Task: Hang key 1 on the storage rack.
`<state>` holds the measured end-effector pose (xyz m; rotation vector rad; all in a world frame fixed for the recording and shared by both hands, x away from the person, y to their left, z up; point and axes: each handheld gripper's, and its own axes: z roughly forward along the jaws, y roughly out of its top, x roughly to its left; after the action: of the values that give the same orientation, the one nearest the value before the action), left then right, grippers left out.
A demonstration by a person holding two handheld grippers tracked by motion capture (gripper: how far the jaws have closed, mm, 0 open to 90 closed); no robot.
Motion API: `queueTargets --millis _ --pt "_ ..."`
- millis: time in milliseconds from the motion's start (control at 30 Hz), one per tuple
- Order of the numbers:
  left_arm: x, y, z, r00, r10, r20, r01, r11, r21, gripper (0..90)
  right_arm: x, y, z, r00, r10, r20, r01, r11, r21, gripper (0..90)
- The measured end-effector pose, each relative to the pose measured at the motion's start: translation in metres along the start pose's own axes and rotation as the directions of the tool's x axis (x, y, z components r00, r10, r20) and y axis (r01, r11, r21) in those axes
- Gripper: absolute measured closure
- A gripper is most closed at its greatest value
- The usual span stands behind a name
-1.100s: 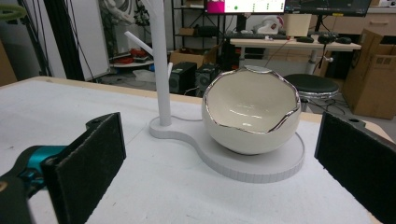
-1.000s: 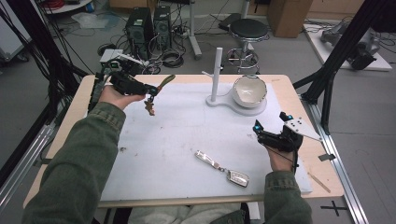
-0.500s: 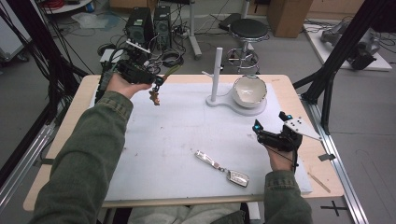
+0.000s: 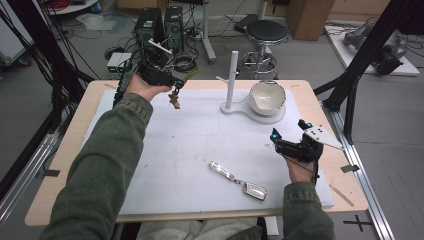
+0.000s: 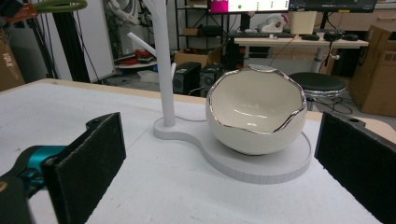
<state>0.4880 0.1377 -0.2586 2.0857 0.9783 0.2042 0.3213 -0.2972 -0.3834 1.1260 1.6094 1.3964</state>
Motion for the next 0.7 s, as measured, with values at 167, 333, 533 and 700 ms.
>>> queueTargets --millis 167,333,533,700 --pt "-0.001 0.007 0.011 0.9999 -0.01 0.009 0.01 0.9999 -0.004 76.2 0.001 0.0 0.0 1.0 -0.008 -0.003 0.008 1.0 -0.002 0.8" --pt "-0.008 0.01 0.03 0.9993 -0.016 0.035 0.016 0.9998 -0.013 76.2 0.0 0.0 -0.001 1.0 -0.001 -0.001 0.001 1.0 -0.004 0.8" --pt "-0.012 0.009 0.05 0.9994 -0.01 0.034 0.009 0.9999 0.013 76.2 0.001 0.0 -0.001 1.0 -0.006 -0.006 0.006 1.0 0.0 0.8" --pt "-0.011 0.01 0.056 0.9991 -0.018 0.039 0.018 0.9998 -0.008 76.2 0.001 0.0 -0.001 0.9999 -0.01 -0.008 0.01 0.9999 0.0 0.8"
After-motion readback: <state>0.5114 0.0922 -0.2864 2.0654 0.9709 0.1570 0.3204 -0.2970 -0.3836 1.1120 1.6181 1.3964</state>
